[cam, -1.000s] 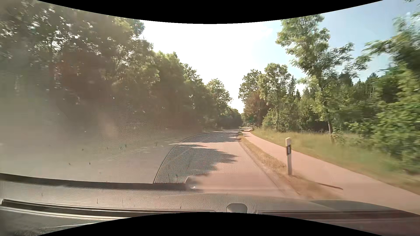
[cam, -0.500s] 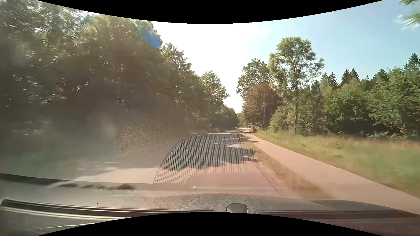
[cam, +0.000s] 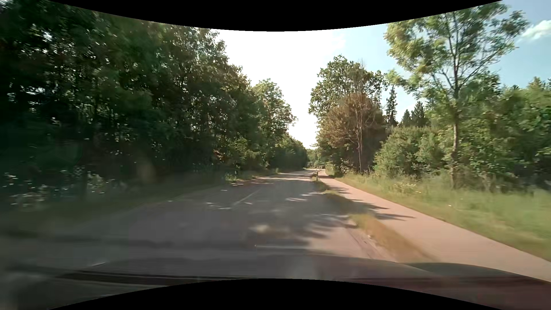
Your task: Follow the waypoints while adhering to traffic rules and regulations
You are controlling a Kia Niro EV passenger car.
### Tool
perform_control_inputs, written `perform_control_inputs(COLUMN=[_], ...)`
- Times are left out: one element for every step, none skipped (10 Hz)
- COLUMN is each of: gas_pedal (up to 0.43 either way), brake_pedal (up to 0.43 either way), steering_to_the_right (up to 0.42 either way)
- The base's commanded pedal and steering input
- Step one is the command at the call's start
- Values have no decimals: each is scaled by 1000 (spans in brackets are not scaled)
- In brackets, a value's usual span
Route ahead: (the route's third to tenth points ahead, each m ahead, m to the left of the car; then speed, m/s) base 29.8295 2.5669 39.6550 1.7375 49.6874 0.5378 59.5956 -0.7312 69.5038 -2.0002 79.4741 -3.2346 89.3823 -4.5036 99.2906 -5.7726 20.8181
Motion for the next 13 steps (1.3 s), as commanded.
perform_control_inputs(gas_pedal=[110,110,110,110,110,110,110,110,110,110,110,110,110], brake_pedal=[6,6,6,6,6,6,6,6,6,6,6,6,6], steering_to_the_right=[13,13,13,13,13,13,12,12,11,11,11,11,11])
